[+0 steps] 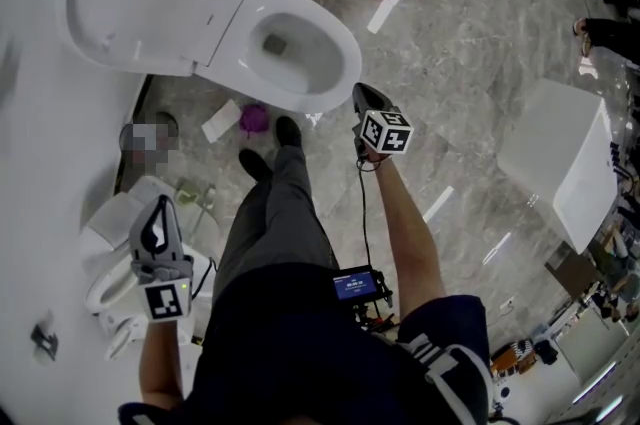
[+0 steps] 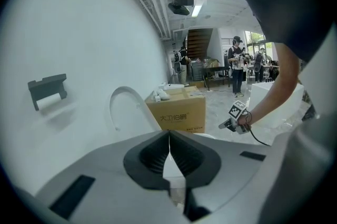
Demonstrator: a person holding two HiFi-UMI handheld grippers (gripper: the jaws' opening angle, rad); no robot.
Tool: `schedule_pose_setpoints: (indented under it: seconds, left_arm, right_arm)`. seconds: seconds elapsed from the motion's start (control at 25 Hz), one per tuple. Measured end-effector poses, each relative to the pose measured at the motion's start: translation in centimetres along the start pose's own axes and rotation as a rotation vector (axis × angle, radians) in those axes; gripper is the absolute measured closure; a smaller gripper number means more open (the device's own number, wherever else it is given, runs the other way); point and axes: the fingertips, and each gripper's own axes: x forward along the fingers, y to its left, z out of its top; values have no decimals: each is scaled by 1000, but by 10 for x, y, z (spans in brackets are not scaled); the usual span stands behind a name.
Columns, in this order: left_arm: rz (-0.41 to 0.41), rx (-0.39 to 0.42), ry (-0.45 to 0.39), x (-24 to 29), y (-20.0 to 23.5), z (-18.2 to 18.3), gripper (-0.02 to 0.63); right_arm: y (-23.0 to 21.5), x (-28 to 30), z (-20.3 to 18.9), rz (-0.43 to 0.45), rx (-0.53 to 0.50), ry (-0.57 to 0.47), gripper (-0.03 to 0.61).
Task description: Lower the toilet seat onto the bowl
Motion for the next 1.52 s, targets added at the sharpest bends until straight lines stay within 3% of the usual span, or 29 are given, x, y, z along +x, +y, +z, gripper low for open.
schedule_pose_setpoints:
  seconds: [0.44, 0.96, 1.52]
  left_arm:
    - [15, 4, -60, -2, 8, 15, 588]
    - [49, 7, -162, -12, 22, 42, 588]
    - [96, -12, -272, -37, 42, 72, 588]
  right_arm:
    - [68, -33, 58, 80, -156, -131, 558]
    - [187, -109, 133, 206, -389, -331, 558]
    - [286, -183, 175, 316, -543, -447, 558]
